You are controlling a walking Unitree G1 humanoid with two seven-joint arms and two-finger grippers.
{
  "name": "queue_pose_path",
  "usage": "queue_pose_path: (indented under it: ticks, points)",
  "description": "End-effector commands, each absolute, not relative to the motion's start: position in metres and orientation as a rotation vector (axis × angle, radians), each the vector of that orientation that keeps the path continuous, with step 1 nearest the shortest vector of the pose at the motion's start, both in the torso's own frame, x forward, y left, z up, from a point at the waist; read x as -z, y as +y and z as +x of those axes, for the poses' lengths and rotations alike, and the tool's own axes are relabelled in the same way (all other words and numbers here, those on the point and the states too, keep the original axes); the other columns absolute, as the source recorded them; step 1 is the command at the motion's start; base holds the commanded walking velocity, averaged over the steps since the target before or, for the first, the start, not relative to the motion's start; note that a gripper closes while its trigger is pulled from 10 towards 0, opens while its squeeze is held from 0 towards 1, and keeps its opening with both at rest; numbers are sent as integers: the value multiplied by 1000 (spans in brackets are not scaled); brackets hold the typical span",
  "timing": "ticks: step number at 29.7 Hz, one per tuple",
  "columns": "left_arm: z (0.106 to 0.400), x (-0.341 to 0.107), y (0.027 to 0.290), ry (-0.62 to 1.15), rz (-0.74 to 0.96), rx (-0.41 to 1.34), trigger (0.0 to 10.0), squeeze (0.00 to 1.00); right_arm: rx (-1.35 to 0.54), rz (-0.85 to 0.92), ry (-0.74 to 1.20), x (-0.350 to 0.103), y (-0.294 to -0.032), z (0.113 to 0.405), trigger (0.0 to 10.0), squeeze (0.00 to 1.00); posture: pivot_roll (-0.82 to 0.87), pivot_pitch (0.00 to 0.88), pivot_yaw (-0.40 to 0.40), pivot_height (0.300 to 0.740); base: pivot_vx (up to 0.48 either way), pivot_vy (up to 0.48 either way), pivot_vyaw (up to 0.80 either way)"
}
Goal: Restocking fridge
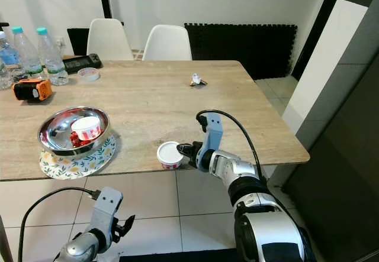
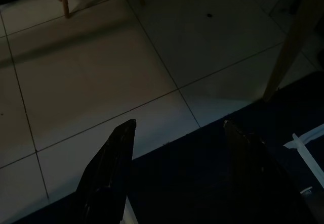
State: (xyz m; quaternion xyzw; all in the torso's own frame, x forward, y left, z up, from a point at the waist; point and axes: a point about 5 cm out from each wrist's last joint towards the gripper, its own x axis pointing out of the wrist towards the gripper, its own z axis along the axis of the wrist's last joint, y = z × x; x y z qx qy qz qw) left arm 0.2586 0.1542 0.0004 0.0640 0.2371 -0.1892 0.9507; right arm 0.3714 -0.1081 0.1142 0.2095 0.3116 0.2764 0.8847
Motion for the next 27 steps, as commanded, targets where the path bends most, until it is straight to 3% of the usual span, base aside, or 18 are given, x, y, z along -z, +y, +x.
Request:
queue_pose_path:
  ticks: [1,8,15,21,27]
  points:
    - [256,4,153,501,122,389,10000,0,-540,455,721,-100,-111,365,0,0,-26,51,-58,740,0,0,0]
    - [256,5,152,504,121,394,10000,0,-520,497,712,-102,-114,366,0,0,-28,51,-56,740,0,0,0]
    - [259,3,149,496,110,396,10000,0,-501,681,636,-121,-122,375,0,0,-28,51,-57,740,0,0,0]
    - [259,3,149,494,107,394,10000,0,-515,728,610,-130,-128,377,0,0,-32,52,-56,740,0,0,0]
    - [259,3,149,493,106,395,10000,0,-671,778,552,-148,-128,377,0,0,-35,47,-51,740,0,0,0]
